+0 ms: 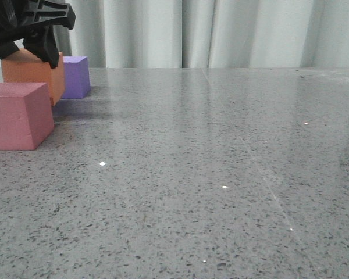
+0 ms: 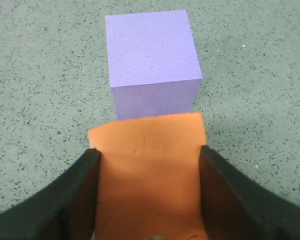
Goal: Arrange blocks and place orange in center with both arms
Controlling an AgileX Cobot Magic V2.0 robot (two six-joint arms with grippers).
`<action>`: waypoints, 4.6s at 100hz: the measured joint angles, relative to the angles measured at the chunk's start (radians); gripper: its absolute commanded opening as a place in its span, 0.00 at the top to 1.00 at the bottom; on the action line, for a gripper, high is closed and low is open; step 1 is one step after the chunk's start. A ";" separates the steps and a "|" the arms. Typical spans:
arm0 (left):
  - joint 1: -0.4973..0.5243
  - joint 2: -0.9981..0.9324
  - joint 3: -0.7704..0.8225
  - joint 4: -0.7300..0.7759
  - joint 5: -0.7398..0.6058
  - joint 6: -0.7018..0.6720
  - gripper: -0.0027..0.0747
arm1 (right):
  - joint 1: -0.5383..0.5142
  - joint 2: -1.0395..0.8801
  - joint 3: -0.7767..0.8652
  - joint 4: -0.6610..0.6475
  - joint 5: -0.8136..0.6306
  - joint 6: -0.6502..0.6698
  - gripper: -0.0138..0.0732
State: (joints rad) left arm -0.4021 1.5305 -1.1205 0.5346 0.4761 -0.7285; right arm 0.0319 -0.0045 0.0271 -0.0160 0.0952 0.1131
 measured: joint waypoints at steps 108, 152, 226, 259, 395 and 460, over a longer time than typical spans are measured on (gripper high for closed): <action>0.000 0.027 0.000 -0.060 -0.013 0.044 0.65 | 0.000 0.000 0.000 0.000 0.000 0.000 0.92; 0.000 0.027 0.000 -0.082 0.002 0.067 0.08 | 0.000 0.000 0.000 0.000 0.000 0.000 0.92; 0.000 -0.390 0.060 -0.063 0.066 0.179 0.13 | 0.000 0.000 0.000 0.000 0.000 0.000 0.92; 0.000 -0.723 0.360 -0.026 -0.024 0.179 0.36 | 0.000 0.000 0.000 0.000 0.000 0.000 0.92; 0.000 -1.002 0.661 -0.023 -0.031 0.179 0.99 | 0.000 0.000 0.000 0.000 0.000 0.000 0.92; 0.237 -1.171 0.895 -0.287 -0.444 0.485 0.99 | 0.000 0.000 0.000 0.000 0.000 0.000 0.92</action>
State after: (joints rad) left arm -0.1651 0.3593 -0.2253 0.2478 0.0322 -0.2434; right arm 0.0319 -0.0045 0.0271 -0.0160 0.0952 0.1131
